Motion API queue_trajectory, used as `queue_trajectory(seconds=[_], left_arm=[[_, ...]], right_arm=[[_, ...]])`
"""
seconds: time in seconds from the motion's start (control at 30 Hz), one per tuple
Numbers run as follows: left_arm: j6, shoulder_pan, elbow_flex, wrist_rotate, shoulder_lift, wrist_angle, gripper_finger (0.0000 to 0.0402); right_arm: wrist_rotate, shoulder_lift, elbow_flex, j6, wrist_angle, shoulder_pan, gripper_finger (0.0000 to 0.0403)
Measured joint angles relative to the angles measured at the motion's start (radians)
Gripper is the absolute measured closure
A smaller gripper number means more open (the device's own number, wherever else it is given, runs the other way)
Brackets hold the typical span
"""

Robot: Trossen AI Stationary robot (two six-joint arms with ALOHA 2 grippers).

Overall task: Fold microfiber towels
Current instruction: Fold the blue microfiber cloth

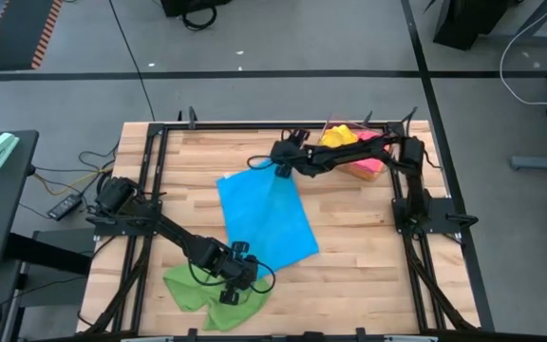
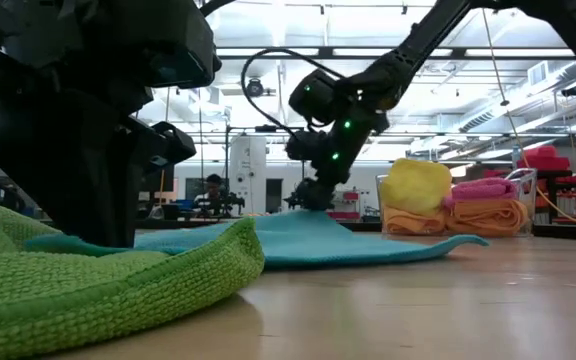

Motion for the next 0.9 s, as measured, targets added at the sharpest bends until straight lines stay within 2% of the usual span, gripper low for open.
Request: queue_trajectory(seconds=[0.23, 0.4, 0.57, 0.8, 0.9], left_arm=[[0.008, 0.001, 0.000, 0.002, 0.000, -0.014, 0.0354], [0.012, 0.000, 0.000, 0.005, 0.000, -0.019, 0.0347], [0.027, 0.000, 0.000, 0.039, -0.002, -0.049, 0.0347], [0.061, 0.001, 0.000, 0.042, -0.003, -0.060, 0.0358], [0.066, 0.001, 0.000, 0.048, -0.003, -0.061, 0.0357]], right_arm=[[-0.026, -0.086, 0.014, -0.013, -0.104, -0.004, 0.0173], [-0.196, -0.166, 0.014, -0.046, -0.174, -0.028, 0.0173], [-0.507, -0.219, 0.007, -0.004, -0.298, -0.061, 0.0173], [-0.559, -0.217, -0.041, -0.045, -0.321, -0.143, 0.0172], [-0.685, -0.219, -0.046, -0.043, -0.373, -0.162, 0.0163]])
